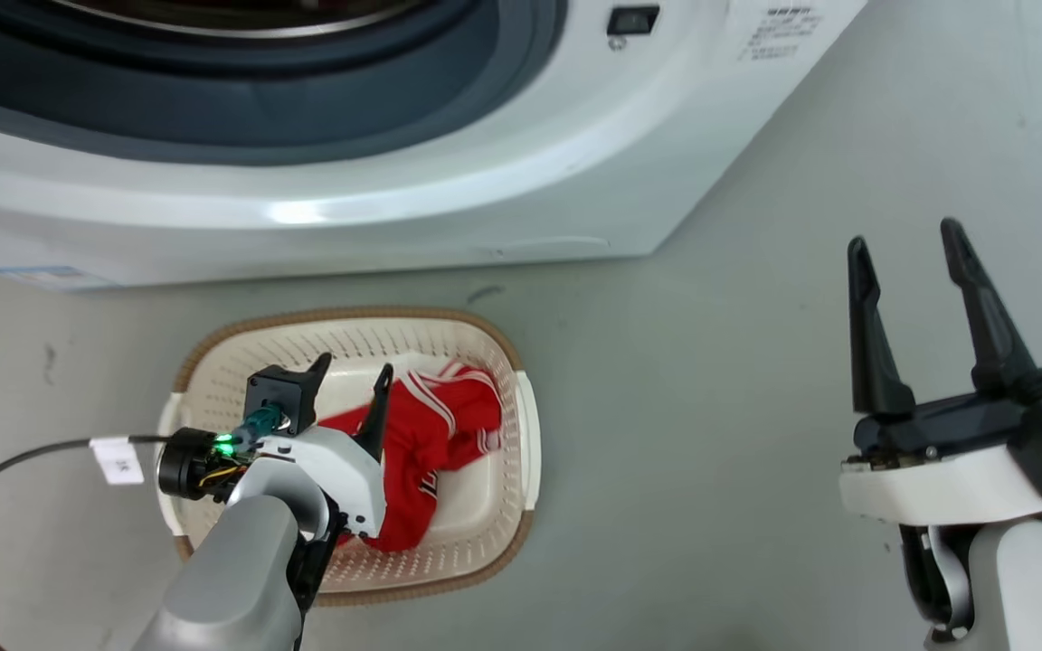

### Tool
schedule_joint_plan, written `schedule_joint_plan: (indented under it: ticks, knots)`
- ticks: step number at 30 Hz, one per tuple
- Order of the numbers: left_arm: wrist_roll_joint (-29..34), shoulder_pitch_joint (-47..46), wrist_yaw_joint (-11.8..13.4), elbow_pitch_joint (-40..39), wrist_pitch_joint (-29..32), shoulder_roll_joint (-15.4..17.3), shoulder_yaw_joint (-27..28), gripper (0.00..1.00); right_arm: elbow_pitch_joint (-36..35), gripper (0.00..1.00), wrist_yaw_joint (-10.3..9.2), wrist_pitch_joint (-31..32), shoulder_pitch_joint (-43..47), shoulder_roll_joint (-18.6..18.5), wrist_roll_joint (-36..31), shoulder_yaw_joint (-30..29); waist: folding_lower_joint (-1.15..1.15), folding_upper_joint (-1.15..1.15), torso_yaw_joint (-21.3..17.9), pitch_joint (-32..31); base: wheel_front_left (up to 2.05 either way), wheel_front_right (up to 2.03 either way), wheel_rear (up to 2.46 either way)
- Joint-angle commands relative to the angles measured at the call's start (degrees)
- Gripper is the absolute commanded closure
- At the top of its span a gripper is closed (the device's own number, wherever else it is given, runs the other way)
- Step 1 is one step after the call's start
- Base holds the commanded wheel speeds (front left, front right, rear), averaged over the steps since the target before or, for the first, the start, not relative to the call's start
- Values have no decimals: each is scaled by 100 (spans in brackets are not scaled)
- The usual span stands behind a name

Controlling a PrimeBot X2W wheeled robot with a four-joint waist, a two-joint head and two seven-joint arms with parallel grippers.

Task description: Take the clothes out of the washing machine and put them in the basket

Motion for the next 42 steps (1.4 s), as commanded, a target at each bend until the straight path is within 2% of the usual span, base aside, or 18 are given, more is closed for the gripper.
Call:
schedule_joint_plan:
  ticks: [1,5,10,17,22,28,35,42]
  knots:
    - [87,176,72,-238,-11,18,131,0,27,0,-4,-12,93,5,-18,15,0,0,135,-299,0,0,0]
    - [310,548,189,-1045,-13,-33,591,0,63,0,-4,-12,233,5,-44,30,0,0,191,-562,0,0,0]
    - [562,900,217,-1907,-13,-142,1144,0,83,0,-4,-12,367,5,-58,42,0,0,204,-822,0,0,0]
    - [813,676,67,-2335,-14,-220,1652,0,64,0,-4,-12,394,5,-7,97,0,0,110,-899,0,0,0]
    - [976,-53,-8,-2027,-13,-129,1760,0,18,0,-4,-12,261,5,76,157,0,0,-45,-679,0,0,0]
    - [1117,-1489,-102,-1177,184,106,1702,0,-52,0,-4,-12,54,6,152,171,0,0,-277,-150,0,0,0]
    - [1258,-3209,-276,-120,785,485,1531,0,-137,0,-4,-12,-247,8,331,184,0,0,-609,541,0,0,0]
    - [1309,-4558,-416,639,1683,804,1258,0,-219,0,-4,-12,-453,8,590,264,0,0,-960,1122,0,0,0]
